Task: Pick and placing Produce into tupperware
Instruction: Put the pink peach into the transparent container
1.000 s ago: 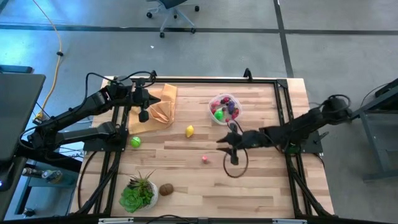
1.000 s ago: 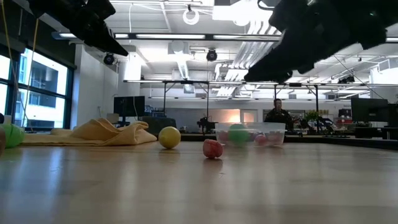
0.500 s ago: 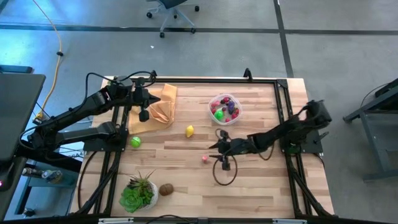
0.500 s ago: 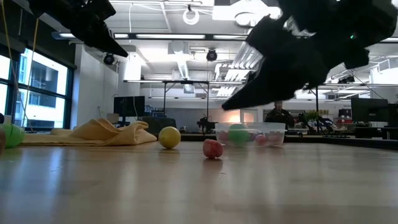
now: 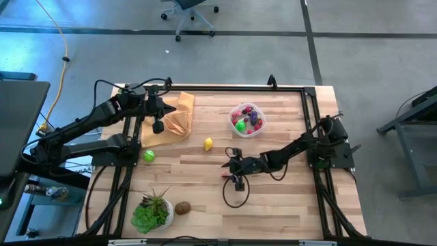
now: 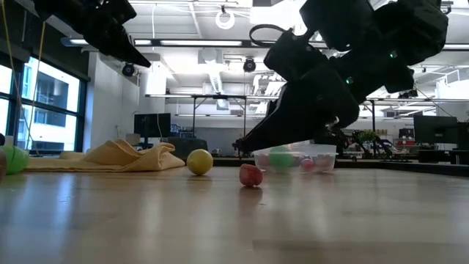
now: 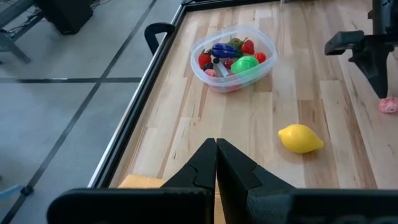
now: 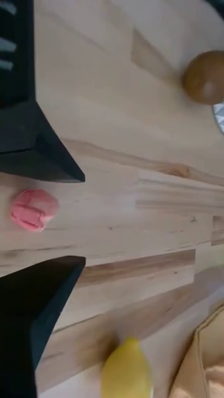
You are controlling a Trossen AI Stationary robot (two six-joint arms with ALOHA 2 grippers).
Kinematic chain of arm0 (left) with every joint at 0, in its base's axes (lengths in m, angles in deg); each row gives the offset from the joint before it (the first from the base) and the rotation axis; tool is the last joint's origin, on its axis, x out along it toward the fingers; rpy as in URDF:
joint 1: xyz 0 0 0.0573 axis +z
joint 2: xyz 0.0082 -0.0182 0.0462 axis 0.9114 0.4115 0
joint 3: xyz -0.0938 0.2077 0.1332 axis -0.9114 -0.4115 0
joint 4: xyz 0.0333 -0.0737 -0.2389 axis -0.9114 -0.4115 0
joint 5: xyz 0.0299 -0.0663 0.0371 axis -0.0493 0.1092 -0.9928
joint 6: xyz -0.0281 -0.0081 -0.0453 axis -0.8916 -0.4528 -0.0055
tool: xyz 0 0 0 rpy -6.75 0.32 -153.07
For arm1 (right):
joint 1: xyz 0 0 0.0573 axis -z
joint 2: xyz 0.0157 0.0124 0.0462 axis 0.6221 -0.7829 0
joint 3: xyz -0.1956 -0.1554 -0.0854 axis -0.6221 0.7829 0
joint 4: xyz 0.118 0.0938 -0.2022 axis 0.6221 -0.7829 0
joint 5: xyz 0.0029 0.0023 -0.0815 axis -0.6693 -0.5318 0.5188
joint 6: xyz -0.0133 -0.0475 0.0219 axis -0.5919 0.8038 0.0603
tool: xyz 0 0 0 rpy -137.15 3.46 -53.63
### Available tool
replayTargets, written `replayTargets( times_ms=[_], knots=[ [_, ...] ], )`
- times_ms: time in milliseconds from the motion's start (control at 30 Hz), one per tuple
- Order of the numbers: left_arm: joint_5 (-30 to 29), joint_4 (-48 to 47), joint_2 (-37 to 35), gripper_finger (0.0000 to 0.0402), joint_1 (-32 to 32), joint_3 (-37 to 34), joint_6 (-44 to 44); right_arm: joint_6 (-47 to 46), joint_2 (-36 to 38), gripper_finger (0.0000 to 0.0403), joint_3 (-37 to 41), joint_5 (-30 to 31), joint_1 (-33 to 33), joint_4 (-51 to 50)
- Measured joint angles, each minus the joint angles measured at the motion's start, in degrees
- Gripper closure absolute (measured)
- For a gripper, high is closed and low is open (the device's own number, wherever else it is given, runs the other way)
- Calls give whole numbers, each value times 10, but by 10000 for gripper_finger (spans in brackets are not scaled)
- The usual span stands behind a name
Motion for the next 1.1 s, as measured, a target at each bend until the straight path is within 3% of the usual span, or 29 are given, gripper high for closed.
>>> replayTargets(
  times_ms=[367, 700, 1100],
  knots=[
    [0, 0, 0, 399, 0, 0, 0, -53, 0, 175, -1, 0, -4, -26],
    [0, 0, 0, 399, 0, 0, 0, -4, -14, 171, -1, 12, -14, -24],
    [0, 0, 0, 399, 0, 0, 0, -8, -56, 171, 0, 26, -14, 18]
  ],
)
